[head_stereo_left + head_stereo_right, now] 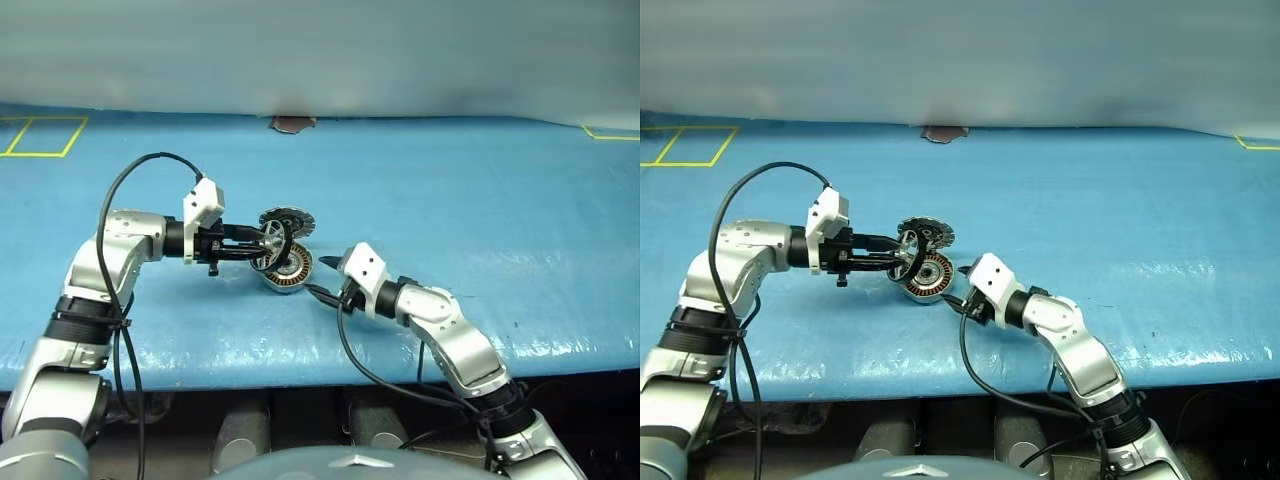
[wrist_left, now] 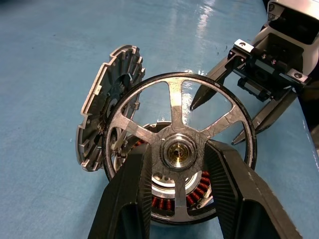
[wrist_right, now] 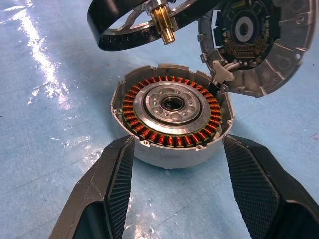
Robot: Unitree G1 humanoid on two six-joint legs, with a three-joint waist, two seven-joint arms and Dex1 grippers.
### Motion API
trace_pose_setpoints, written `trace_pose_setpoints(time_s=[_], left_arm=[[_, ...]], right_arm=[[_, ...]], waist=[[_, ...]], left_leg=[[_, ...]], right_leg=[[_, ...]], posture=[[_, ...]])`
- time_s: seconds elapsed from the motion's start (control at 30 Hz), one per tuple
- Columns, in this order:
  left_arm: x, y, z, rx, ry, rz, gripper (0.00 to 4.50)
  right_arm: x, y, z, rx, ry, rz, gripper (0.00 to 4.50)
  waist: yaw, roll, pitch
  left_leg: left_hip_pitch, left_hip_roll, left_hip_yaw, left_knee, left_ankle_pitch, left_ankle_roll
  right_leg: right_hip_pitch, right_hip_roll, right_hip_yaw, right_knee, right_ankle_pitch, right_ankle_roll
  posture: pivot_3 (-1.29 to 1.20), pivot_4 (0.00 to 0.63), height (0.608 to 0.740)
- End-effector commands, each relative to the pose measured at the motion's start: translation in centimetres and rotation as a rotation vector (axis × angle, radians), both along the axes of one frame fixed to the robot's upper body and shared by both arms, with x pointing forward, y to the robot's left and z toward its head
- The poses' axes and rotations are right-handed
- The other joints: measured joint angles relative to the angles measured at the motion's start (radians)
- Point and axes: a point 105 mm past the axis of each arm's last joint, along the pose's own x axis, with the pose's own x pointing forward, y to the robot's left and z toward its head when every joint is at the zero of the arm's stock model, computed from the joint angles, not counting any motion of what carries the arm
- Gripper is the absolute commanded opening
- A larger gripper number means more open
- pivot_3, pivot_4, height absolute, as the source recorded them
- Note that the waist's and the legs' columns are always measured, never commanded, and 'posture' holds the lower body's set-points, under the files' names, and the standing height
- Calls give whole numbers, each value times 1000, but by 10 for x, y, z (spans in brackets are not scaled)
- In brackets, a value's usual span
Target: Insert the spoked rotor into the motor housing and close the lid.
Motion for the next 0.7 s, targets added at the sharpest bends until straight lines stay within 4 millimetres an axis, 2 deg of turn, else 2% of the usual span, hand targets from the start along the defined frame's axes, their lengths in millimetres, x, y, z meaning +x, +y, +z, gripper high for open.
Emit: trace_pose_setpoints(time_s=[0.03, 0.43, 0.7], left_arm=[[7, -1, 3, 43, -44, -28, 1522], [13, -15, -6, 59, -27, -84, 1522], [17, -14, -11, 138, -40, -127, 1522]], right_arm=[[-1, -1, 17, 32, -69, 9, 2981], [-9, -6, 16, 31, -55, 39, 2981], [-8, -6, 16, 28, -67, 26, 2981]], waist=[[-1, 0, 0], [0, 0, 0], [0, 0, 0]], left_leg=[[0, 0, 0, 0, 0, 0], [-1, 0, 0, 1, 0, 0], [-1, 0, 0, 1, 0, 0]], right_leg=[[0, 0, 0, 0, 0, 0], [0, 0, 0, 0, 0, 0], [0, 0, 0, 0, 0, 1]], posture=[[0, 150, 740], [0, 150, 740], [0, 150, 740]])
